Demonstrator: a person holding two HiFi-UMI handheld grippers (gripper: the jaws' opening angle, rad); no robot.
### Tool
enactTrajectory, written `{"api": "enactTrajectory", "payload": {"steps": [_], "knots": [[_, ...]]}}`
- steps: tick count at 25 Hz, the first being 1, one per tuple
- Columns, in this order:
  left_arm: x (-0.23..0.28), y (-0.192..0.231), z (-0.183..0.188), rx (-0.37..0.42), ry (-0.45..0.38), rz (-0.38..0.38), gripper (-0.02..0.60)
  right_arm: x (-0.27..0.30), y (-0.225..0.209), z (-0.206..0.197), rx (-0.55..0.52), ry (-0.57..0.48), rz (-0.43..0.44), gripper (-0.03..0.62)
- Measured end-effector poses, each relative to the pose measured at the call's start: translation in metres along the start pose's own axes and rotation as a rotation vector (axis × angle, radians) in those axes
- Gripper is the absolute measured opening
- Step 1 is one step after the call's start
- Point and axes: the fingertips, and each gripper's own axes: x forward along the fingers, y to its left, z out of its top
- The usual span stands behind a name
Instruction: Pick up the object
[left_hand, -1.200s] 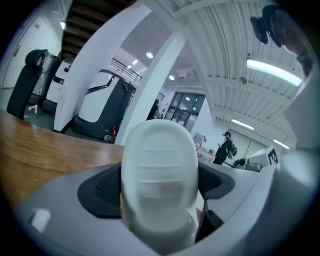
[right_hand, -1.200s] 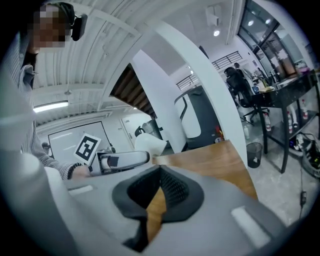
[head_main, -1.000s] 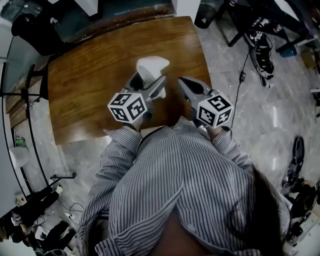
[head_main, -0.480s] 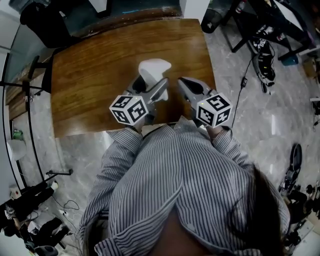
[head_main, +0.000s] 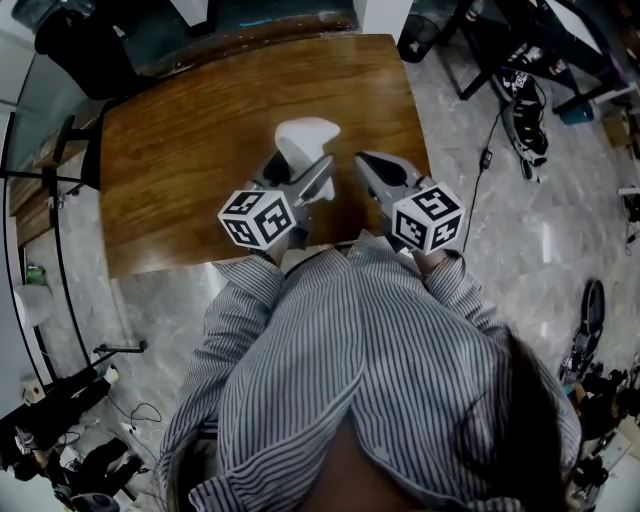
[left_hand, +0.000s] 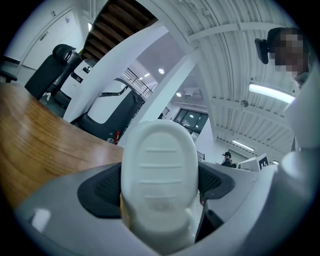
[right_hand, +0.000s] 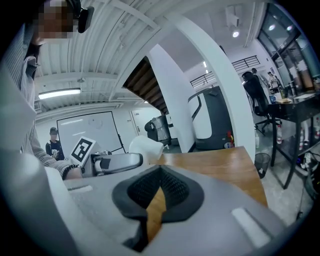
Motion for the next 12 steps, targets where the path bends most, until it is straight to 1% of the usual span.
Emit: {"api": "enactTrajectory", "payload": {"steps": [12], "knots": [[0.0049, -0.0044, -0.0072, -0.003, 0.007, -0.003, 0.453, -0.0051, -0.0036, -0.0055, -0.003, 0.015, 0.007, 0.002]]}}
